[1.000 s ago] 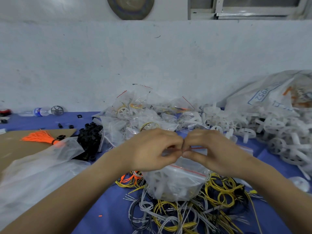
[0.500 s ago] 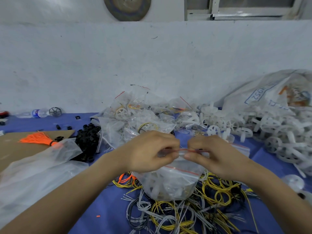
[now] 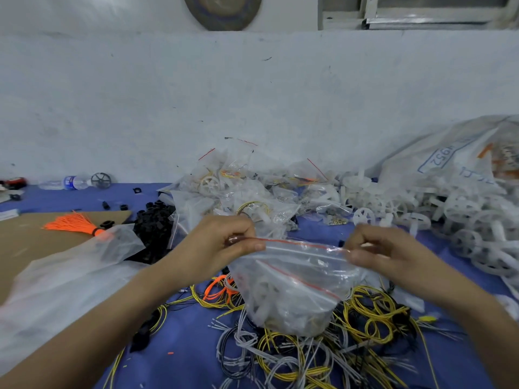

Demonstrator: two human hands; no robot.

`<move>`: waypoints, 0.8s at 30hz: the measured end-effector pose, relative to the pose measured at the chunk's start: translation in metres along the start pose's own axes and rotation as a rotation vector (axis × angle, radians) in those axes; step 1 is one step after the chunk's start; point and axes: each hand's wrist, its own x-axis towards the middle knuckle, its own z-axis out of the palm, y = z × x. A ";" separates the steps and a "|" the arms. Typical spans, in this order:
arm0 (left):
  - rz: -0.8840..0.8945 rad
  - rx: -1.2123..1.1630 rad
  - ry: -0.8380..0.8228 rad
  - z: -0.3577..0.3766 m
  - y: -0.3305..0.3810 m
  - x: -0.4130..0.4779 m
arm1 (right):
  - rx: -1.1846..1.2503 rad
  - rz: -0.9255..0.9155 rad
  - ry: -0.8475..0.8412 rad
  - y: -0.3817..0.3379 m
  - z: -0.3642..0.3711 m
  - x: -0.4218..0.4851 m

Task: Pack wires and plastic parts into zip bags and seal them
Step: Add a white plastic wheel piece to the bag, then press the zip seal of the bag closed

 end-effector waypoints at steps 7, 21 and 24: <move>0.013 0.005 0.015 -0.004 -0.003 0.003 | -0.113 -0.041 0.047 -0.001 0.008 -0.001; -0.289 -0.415 0.131 0.058 -0.020 -0.015 | 0.071 0.577 -0.213 0.025 0.061 0.001; -0.415 -0.170 0.081 0.053 -0.057 -0.060 | 0.197 0.565 -0.110 0.019 0.049 0.033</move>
